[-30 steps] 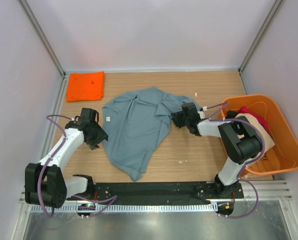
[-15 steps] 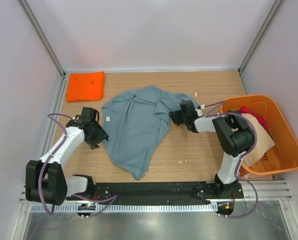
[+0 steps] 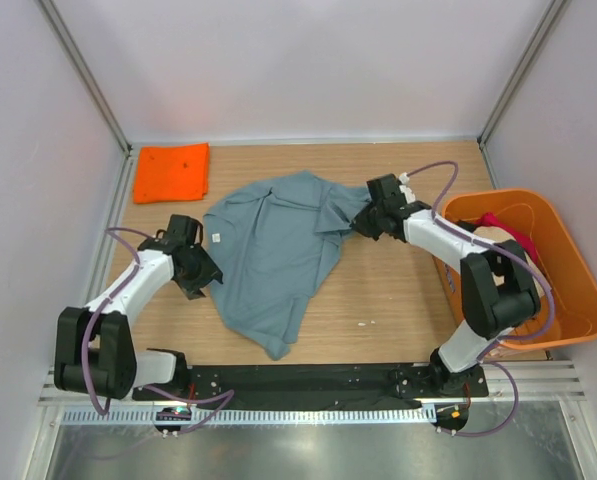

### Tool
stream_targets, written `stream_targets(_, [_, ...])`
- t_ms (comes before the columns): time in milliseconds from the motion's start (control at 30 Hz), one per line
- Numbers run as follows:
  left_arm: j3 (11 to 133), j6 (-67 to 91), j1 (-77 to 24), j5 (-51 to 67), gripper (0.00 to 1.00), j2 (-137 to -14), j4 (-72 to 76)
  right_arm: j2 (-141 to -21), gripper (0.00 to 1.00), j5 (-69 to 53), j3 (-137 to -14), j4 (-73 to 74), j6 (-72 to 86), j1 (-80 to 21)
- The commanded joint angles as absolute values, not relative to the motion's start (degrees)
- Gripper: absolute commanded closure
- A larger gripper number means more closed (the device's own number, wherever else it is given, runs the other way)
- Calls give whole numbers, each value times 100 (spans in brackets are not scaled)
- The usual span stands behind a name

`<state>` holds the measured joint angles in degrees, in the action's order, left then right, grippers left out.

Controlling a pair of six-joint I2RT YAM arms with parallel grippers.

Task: Fold and stack the t-shirts
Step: Flatten the tshirt out

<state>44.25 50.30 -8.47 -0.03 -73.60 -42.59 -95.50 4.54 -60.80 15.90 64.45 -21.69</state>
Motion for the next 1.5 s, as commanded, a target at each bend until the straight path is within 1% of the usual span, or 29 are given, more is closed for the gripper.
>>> stream_targets(0, [4456, 4940, -992, 333, 45, -7540, -3920, -9010, 99, 238, -6346, 3092, 4888, -2206])
stream_targets(33, [4482, 4957, -1037, 386, 45, -7689, -3885, -8870, 99, 237, -6276, 3494, 4748, -2206])
stream_targets(67, [4491, 5018, -1133, 422, 44, -7786, -3876, -8442, 99, 185, -6154, 3611, 4711, -2206])
stream_targets(200, [4333, 5317, -1222, 668, 44, -8147, -3508, -7570, 99, 97, -5530, 4498, 4457, -2206])
stream_targets(233, [4298, 5352, -1222, 659, 44, -8348, -3350, -7419, 99, 158, -5267, 4935, 4447, -2206])
stream_targets(333, [4534, 5247, -1230, 598, 44, -8752, -3226, -6813, 99, 88, -4730, 5177, 4456, -2206])
stream_targets(400, [4849, 5142, -1222, 597, 43, -9297, -3208, -6724, 99, 70, -4519, 5185, 4447, -2206])
stream_targets(433, [4991, 5107, -1204, 667, 42, -9482, -3217, -6767, 99, -191, -4483, 5177, 4439, -2206])
stream_targets(567, [5825, 4852, -1108, 616, 42, -10754, -3243, -6838, 99, -439, -4552, 4800, 4561, -2197])
stream_targets(600, [6297, 4660, -1064, 580, 42, -10975, -3443, -6855, 99, -413, -4692, 4721, 4562, -2206])
stream_targets(667, [6757, 4492, -985, 301, 43, -11258, -3646, -6960, 99, -335, -4868, 4728, 4509, -2206])
stream_targets(700, [7176, 4343, -976, 229, 43, -11389, -3856, -7004, 99, -308, -5026, 4781, 4413, -2206])
stream_targets(767, [7548, 4193, -1010, 132, 43, -11321, -4121, -7092, 99, -264, -5124, 4825, 4342, -2197])
stream_targets(800, [7715, 4166, -1037, -199, 42, -11059, -4357, -7119, 99, -246, -5141, 4851, 4290, -2206])
stream_targets(867, [7647, 4113, -1194, -517, 39, -10584, -4534, -7163, 99, -220, -5115, 4843, 4201, -2197])
stream_targets(900, [7420, 4148, -1265, -875, 38, -10338, -4735, -7180, 99, -246, -5063, 4808, 4175, -2197])
stream_targets(933, [7253, 4175, -1344, -1114, 35, -9692, -4824, -7207, 99, -263, -5028, 4773, 4166, -2197])
stream_targets(1000, [6657, 4367, -1695, -1536, 32, -8995, -5087, -7233, 99, -351, -4949, 4650, 4175, -2197])
stream_targets(1033, [6471, 4473, -1896, -1773, 31, -8391, -5211, -7251, 99, -421, -4922, 4597, 4166, -2197])
stream_targets(1100, [5927, 4920, -2100, -1767, 31, -7816, -5535, -7312, 99, -474, -4904, 4483, 4131, -2197])
stream_targets(1133, [5776, 5078, -2309, -1566, 32, -7405, -5624, -7347, 99, -518, -4913, 4448, 4113, -2197])
stream_targets(1233, [5520, 5650, -2802, -1441, 35, -7137, -6116, -7514, 99, -606, -4992, 4342, 4043, -2197])
stream_targets(1267, [5520, 5747, -3187, -1459, 36, -7154, -6248, -7541, 98, -650, -5001, 4307, 4034, -2189])
stream_targets(1367, [5730, 6020, -3910, -1669, 41, -7469, -6766, -7629, 99, -755, -5001, 4228, 4017, -2206])
stream_targets(1467, [6116, 6038, -4621, -1836, 42, -8119, -7197, -7585, 99, -800, -4905, 4175, 4008, -2197])
